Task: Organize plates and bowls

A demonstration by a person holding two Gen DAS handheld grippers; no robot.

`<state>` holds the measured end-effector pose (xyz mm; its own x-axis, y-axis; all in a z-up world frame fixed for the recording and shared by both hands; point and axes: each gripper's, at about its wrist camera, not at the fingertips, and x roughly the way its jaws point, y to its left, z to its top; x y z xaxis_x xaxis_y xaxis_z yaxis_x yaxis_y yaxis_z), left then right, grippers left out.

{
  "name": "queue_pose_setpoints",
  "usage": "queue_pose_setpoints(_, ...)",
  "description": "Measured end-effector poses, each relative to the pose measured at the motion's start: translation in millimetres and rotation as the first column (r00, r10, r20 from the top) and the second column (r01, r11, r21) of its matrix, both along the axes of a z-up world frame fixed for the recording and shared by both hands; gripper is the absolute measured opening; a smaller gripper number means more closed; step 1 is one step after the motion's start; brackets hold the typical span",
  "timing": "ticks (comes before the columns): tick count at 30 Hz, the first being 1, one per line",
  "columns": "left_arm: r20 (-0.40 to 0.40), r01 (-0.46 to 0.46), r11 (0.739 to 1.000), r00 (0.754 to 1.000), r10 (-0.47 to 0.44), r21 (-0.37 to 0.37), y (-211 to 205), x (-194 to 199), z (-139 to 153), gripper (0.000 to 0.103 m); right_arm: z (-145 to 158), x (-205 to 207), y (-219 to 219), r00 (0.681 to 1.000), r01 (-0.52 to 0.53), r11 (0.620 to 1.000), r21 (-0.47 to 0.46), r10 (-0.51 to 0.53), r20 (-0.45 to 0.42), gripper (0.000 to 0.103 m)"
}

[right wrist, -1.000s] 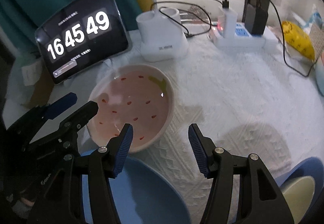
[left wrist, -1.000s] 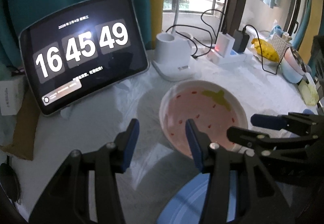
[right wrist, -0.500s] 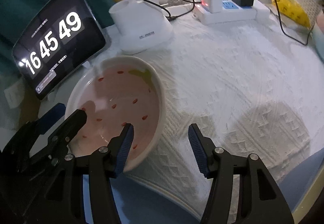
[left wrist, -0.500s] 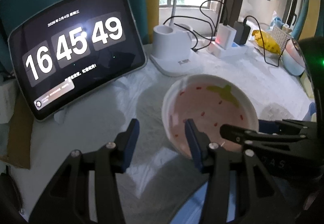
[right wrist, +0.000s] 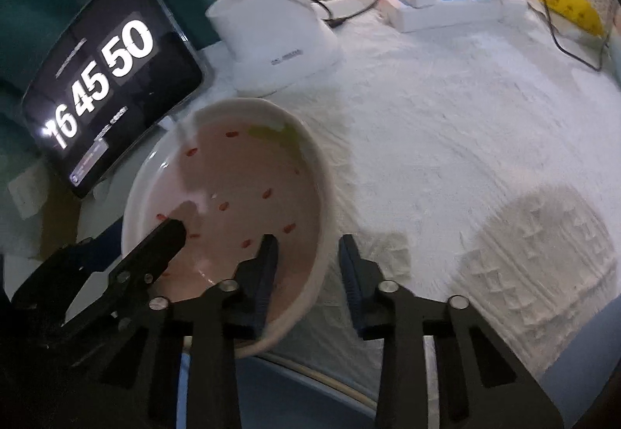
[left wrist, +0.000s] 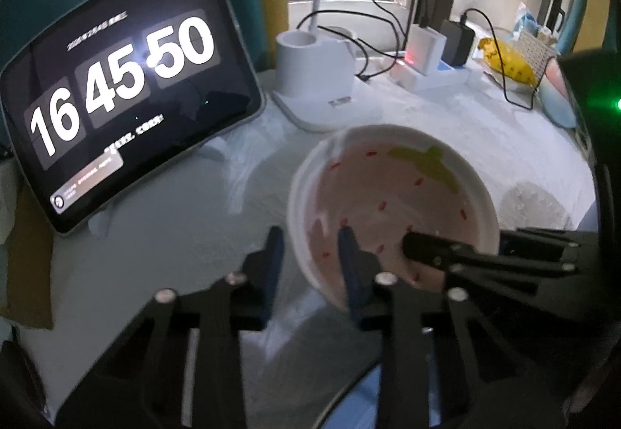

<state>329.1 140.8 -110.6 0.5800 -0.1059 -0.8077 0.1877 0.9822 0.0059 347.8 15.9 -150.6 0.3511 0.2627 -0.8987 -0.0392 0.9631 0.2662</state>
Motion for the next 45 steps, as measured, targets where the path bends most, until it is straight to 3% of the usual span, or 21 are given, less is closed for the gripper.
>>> queue_pose_setpoints(11, 0.021, 0.002, 1.000, 1.000, -0.002, 0.004, -2, -3, 4, 0.021, -2, -3, 1, 1.000, -0.003, 1.000, -0.001, 0.003, 0.015, 0.024)
queue_pose_setpoints(45, 0.123, -0.008, 1.000, 0.992, 0.008, 0.003, -10, -46, 53, 0.021, 51, -44, -11, 0.991, 0.002, 1.000, 0.022, -0.005, 0.133, 0.024)
